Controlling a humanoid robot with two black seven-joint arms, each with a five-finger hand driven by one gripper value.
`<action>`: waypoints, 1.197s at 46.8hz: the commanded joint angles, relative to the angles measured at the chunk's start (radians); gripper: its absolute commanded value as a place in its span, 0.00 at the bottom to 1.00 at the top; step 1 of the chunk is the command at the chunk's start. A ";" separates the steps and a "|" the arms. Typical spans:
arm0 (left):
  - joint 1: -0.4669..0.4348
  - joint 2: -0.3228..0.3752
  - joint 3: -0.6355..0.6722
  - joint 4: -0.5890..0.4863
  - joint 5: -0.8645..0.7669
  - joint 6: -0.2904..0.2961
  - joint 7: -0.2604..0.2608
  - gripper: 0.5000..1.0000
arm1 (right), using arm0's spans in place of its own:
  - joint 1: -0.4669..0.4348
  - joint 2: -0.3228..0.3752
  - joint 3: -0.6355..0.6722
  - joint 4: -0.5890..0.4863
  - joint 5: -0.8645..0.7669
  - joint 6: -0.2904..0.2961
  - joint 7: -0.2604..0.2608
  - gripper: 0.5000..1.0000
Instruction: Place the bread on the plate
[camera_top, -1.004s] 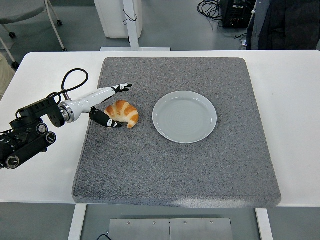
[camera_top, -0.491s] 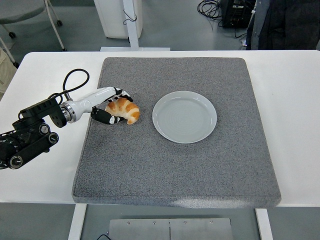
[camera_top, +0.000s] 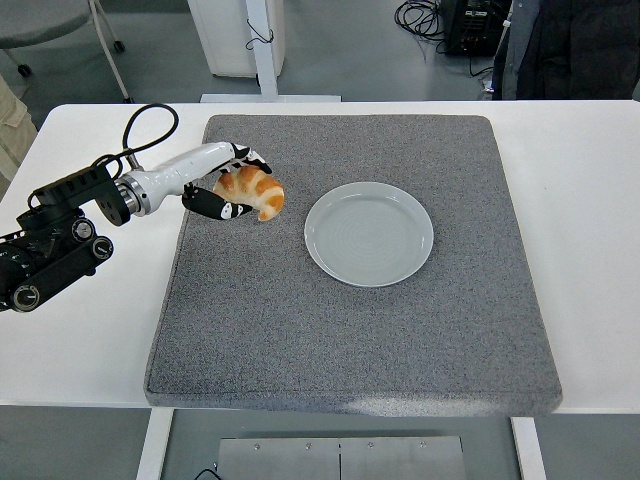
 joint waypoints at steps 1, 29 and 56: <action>-0.030 0.003 0.000 -0.001 -0.001 -0.008 0.002 0.00 | 0.000 0.000 0.000 0.000 0.000 0.001 0.000 1.00; -0.292 0.010 0.083 0.001 -0.008 -0.065 0.000 0.00 | 0.000 0.000 0.000 0.000 0.000 0.001 0.000 1.00; -0.533 -0.054 0.202 0.025 -0.033 -0.120 -0.003 0.00 | 0.000 0.000 0.000 0.000 0.000 0.001 0.000 1.00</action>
